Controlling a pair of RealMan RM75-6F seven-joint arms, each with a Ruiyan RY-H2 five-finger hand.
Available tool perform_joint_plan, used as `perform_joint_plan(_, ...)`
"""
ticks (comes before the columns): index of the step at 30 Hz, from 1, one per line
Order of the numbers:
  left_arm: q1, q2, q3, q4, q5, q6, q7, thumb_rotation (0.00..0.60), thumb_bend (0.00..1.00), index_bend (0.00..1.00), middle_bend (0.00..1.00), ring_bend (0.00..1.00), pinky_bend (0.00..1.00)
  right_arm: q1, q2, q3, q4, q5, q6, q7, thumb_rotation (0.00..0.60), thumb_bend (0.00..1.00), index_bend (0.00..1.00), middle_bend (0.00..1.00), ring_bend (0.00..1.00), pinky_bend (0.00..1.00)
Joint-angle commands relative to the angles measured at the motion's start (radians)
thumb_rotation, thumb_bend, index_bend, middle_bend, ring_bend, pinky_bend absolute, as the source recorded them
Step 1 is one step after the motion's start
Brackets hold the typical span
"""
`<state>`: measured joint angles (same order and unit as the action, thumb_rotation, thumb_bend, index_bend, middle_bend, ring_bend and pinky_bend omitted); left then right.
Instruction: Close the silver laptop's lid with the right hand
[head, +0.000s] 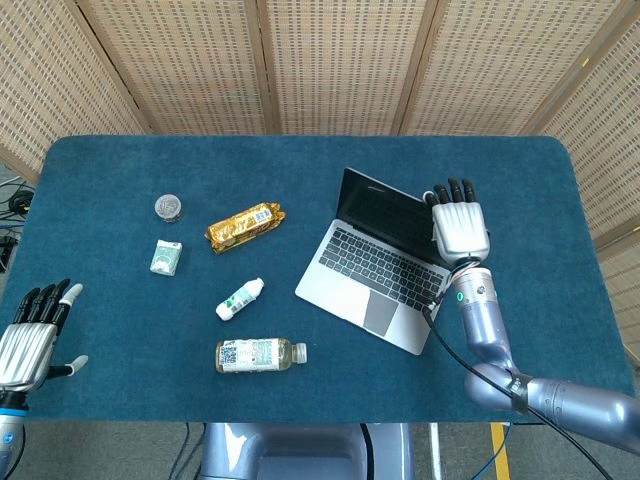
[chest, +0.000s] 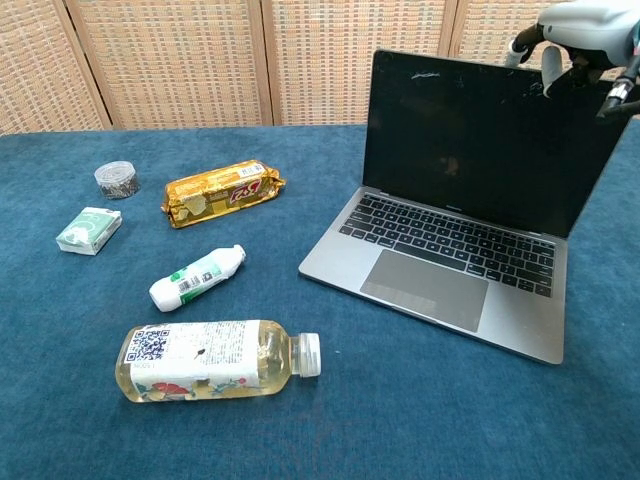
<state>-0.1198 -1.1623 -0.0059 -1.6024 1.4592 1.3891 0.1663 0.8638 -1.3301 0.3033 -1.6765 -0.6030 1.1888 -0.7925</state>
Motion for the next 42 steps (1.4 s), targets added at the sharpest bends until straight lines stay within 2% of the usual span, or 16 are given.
perform_joint_plan(1, 0.0, -0.001, 0.001, -0.001, 0.0, -0.001, 0.002, 0.6, 0.06, 0.0, 0.0, 0.0, 0.0, 0.003, 0.004, -0.001, -0.009, -0.001, 0.007, -0.003, 0.6, 1.0, 0.26, 0.2, 0.0, 0.03)
perform_joint_plan(13, -0.001, -0.001, 0.002, -0.001, 0.001, -0.002, 0.002, 0.6, 0.06, 0.0, 0.0, 0.0, 0.0, 0.013, 0.012, -0.006, -0.048, 0.001, 0.036, -0.02, 0.6, 1.0, 0.34, 0.3, 0.0, 0.03)
perform_joint_plan(21, 0.0, -0.003, 0.003, 0.0, 0.004, 0.003, 0.005, 0.6, 0.06, 0.0, 0.0, 0.0, 0.0, 0.014, 0.015, -0.018, -0.073, -0.009, 0.059, -0.033, 0.6, 1.0, 0.4, 0.38, 0.04, 0.03)
perform_joint_plan(42, -0.001, -0.004, 0.006, -0.001, 0.008, 0.001, 0.007, 0.6, 0.07, 0.0, 0.0, 0.0, 0.0, 0.014, 0.008, -0.042, -0.142, -0.03, 0.115, -0.073, 0.6, 1.0, 0.45, 0.45, 0.09, 0.03)
